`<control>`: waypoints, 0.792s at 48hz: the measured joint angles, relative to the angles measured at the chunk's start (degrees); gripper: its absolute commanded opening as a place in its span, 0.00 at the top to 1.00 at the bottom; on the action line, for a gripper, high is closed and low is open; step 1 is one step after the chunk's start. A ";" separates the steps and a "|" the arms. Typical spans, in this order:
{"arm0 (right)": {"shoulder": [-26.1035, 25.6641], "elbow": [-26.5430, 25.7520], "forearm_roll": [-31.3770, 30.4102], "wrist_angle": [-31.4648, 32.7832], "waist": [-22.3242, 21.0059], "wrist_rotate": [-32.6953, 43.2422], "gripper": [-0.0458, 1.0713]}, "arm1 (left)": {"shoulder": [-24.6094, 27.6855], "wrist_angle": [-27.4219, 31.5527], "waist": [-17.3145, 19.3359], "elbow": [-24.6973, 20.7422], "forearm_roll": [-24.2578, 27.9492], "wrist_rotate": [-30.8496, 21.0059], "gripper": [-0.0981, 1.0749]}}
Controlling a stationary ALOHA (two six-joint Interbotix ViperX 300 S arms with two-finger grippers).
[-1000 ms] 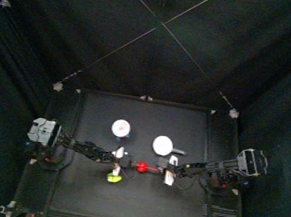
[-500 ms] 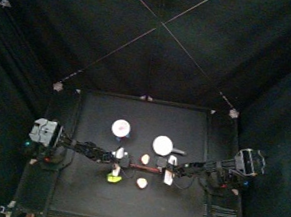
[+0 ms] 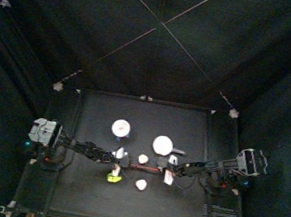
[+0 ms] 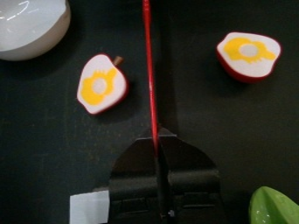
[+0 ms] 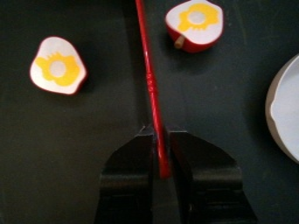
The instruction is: Cut apple
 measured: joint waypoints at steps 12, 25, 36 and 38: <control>-1.67 0.09 -0.09 0.00 1.05 0.09 0.52 | -1.93 0.18 -1.14 0.00 -0.09 -0.09 0.81; -1.58 0.00 -0.09 0.00 1.14 0.00 0.52 | -2.02 0.18 -1.23 0.09 -0.09 0.00 0.81; -1.58 0.09 -0.09 0.00 1.14 0.00 0.52 | -2.02 0.18 -1.23 0.00 -0.09 0.00 0.81; -1.58 0.09 -0.09 0.00 1.14 0.09 0.52 | -2.02 0.18 -1.23 0.00 -0.09 0.09 0.81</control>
